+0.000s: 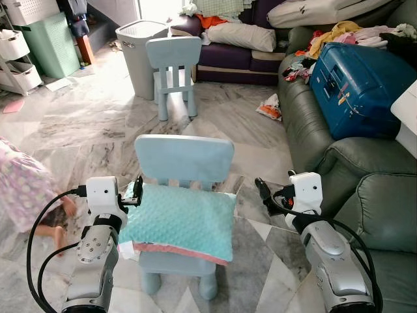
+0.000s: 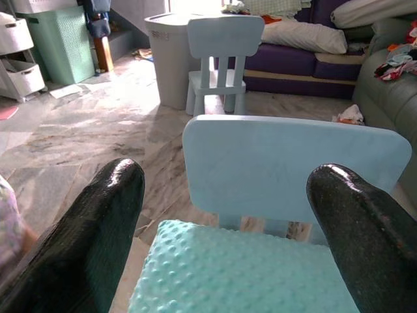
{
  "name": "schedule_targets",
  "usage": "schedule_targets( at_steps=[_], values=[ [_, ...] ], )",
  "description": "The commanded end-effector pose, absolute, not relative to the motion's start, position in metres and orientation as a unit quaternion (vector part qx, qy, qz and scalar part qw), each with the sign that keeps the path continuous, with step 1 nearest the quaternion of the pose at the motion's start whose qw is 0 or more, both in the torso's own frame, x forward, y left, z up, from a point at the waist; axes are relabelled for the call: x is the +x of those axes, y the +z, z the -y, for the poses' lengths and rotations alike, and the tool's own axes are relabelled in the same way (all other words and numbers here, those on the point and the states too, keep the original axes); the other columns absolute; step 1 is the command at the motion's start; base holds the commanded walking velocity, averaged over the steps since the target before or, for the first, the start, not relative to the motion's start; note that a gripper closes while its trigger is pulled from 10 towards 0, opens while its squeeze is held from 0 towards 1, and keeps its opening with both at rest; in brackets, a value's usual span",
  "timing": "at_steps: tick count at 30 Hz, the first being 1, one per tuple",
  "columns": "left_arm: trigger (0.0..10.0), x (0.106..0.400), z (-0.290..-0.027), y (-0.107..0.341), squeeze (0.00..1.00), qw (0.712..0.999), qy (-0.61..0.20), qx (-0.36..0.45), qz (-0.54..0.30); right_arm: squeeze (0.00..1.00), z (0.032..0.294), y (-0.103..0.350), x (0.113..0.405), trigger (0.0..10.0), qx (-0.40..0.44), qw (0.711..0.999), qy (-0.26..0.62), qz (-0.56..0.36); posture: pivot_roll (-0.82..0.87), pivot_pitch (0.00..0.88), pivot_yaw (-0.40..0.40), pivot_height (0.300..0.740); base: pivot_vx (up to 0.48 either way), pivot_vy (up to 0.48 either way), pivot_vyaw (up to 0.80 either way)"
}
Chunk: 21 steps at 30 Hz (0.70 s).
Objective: Move the pillow to the sofa
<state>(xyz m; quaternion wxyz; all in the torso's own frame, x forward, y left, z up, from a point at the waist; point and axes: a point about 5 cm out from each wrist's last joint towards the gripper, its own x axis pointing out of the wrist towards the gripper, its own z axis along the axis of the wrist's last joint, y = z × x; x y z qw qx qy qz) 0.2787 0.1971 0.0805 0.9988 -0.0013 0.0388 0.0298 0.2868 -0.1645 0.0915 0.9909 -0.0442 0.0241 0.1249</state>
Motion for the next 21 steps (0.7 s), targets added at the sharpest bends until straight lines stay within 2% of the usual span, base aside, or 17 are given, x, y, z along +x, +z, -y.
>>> schedule_targets(
  at_steps=[1, 11, 21],
  values=[
    [10.0, 0.2779, -0.1978, 0.0774, 0.0, 0.998, 0.028, 0.003, -0.049, 0.0, 0.167, 0.0897, 0.2859, 10.0, -0.041, 0.991, 0.121, -0.03, -0.11, 0.0, -0.04, 0.74, 0.0, 0.0, 0.0],
    [10.0, 0.278, -0.1974, 0.0773, 0.0, 0.998, 0.027, 0.004, -0.049, 0.0, 0.1665, 0.0891, 0.2856, 10.0, -0.042, 0.991, 0.123, -0.032, -0.11, 0.0, -0.041, 0.74, 0.0, 0.0, 0.0],
    [10.0, 0.2771, -0.1969, 0.0767, 0.0, 0.998, 0.027, 0.006, -0.049, 0.0, 0.1662, 0.0876, 0.2855, 10.0, -0.045, 0.99, 0.129, -0.034, -0.11, 0.0, -0.042, 0.682, 0.0, 0.0, 0.0]
  ],
)
